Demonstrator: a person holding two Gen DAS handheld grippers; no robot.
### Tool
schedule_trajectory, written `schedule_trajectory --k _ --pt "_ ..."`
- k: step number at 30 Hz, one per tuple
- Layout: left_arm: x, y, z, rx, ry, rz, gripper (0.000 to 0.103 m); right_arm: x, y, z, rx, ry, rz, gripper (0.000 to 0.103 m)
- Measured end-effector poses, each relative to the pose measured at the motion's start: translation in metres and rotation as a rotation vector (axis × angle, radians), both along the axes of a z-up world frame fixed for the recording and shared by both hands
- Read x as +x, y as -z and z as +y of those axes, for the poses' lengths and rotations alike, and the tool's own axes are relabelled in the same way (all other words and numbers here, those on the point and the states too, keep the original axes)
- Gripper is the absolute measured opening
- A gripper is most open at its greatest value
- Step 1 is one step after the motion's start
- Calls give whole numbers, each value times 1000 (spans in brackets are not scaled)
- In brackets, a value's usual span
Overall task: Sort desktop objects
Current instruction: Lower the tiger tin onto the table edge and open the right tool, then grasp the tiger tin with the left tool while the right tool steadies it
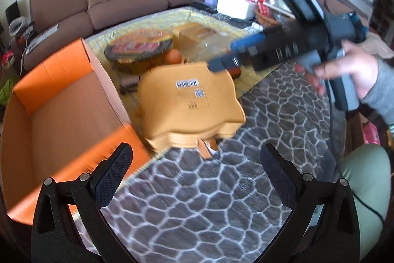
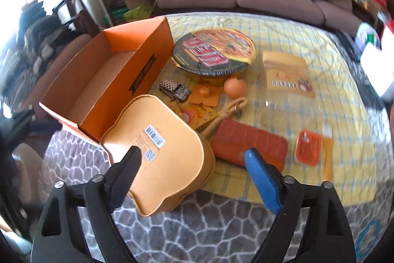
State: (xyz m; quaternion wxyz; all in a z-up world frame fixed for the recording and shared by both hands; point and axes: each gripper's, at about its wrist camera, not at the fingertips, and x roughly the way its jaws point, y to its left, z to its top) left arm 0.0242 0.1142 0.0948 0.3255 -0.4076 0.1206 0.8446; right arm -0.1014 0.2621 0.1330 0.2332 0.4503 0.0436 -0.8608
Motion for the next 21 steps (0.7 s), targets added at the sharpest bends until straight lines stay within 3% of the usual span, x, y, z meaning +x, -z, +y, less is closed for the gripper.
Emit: schedule_trajectory --k 4,8,12,15,17,21 --pt "2 20 12 33 -20 -15 101 -19 4 -7 -9 -2 -27 89" --pt "-1 34 18 33 -75 -18 72 -30 14 -8 -49 11 -67 89" --pt "-10 52 13 76 -167 -83 72 -32 21 -7 -73 34 -83 89" --pt "-16 62 10 101 -221 -115 65 -30 23 -6 -131 40 -89 89" --pt "-21 66 6 139 -236 -148 47 -29 24 -7 -144 39 -90 89" --pt "-30 77 0 171 -258 -197 33 -28 27 -9 -164 33 -99 89"
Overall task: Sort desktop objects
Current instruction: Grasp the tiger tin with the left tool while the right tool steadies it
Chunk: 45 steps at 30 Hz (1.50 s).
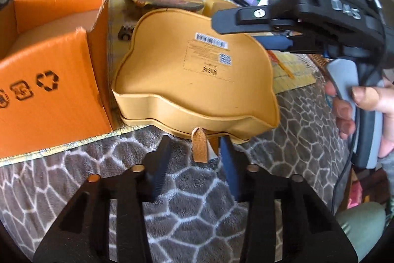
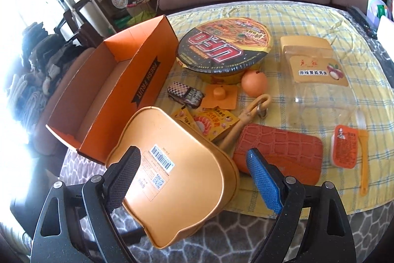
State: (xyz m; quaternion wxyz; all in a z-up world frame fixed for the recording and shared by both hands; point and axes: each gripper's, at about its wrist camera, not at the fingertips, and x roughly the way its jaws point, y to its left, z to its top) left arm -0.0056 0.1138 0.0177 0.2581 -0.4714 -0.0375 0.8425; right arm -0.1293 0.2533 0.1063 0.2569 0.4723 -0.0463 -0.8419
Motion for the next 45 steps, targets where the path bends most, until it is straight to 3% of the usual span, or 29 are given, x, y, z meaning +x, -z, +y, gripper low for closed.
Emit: schedule_trajectory --k 3,6,10,16,19,24,25,27,31,33,34,35,37,38,42,45 --pt "-3 4 -7 34 -5 -14 31 1 3 0 -21 -5 -10 89" --pt "-5 6 -11 64 24 -42 13 4 5 -1 -53 -16 -24 87" --pt "2 -6 -10 82 77 -28 10 10 5 -4 -38 -26 -19 86" --pt "10 -33 -18 159 134 -25 9 16 -8 7 -77 -10 -23 82" --pt "9 -54 -28 261 140 -47 9 23 -19 16 -108 11 -25 82" --pt "9 -110 -37 373 182 -14 5 35 -29 33 -201 51 -61 82" --pt "7 -118 -30 362 196 -4 5 36 -30 36 -227 55 -71 81" --pt "-1 -126 -17 264 227 17 5 42 -32 37 -267 59 -96 81" --pt "-21 -125 -11 162 218 17 5 53 -32 39 -163 112 -100 81" --pt "-16 -131 -22 190 213 31 9 60 -32 46 -110 141 -88 82" --pt "-11 -133 -26 210 221 43 17 63 -32 50 -110 140 -79 82" --pt "-6 -137 -29 217 235 62 33 68 -34 53 -112 135 -63 82" --pt "8 -139 -40 165 245 129 58 76 -38 57 -100 110 -27 82" --pt "10 -139 -42 151 248 138 64 80 -41 57 -81 77 -3 82" --pt "29 -122 -48 58 284 149 66 88 -45 40 33 -49 94 85" --pt "34 -108 -48 45 289 118 66 86 -40 18 148 -135 131 86"
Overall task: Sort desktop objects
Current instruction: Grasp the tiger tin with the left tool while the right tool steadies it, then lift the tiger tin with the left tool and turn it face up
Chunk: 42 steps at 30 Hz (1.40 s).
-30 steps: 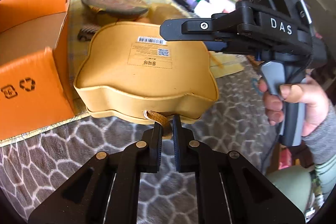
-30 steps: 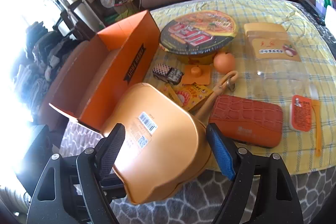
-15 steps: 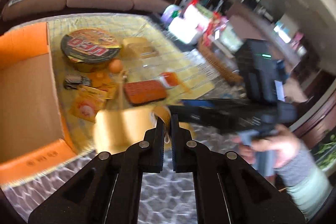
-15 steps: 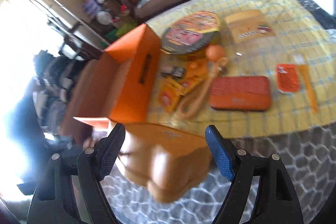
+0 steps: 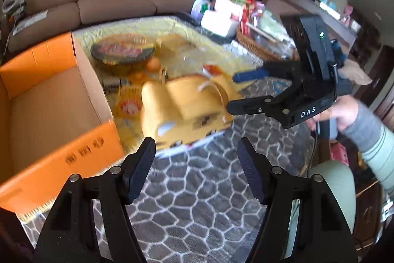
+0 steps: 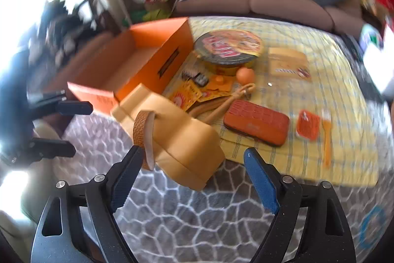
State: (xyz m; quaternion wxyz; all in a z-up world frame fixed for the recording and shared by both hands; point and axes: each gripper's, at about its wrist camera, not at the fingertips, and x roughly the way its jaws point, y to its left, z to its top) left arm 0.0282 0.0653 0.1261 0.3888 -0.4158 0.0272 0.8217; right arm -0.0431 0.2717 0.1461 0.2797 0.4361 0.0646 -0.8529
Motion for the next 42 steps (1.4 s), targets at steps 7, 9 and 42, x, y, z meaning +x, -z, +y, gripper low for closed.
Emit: schedule_trajectory --k 7,9,42 --pt "-10 25 2 23 -24 -61 66 -9 22 -41 287 -192 61 90" --pt "-13 31 1 27 -30 -78 66 -14 28 -47 329 -225 55 90" --pt "-4 45 56 -115 234 12 92 -6 21 76 -142 195 -216 84"
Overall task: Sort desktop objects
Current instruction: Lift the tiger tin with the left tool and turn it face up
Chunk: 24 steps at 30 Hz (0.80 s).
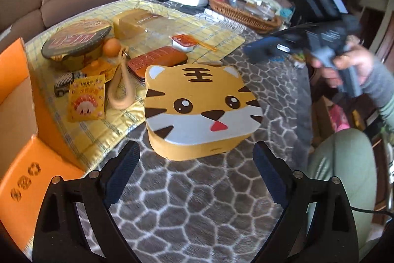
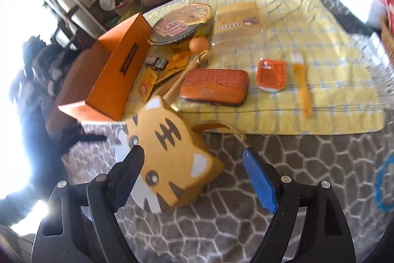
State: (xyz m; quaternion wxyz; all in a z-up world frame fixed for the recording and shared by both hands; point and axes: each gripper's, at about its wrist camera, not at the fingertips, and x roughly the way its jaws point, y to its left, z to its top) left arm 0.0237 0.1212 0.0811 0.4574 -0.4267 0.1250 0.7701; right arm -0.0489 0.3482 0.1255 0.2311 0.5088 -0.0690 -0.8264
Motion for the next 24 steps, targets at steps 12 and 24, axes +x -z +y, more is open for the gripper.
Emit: schedule_trajectory --k 12,24 --pt "-12 27 40 -119 121 21 93 43 46 -53 187 -215 -109 85" --pt "-14 -3 14 12 112 -71 91 45 34 -60 220 -249 7 81"
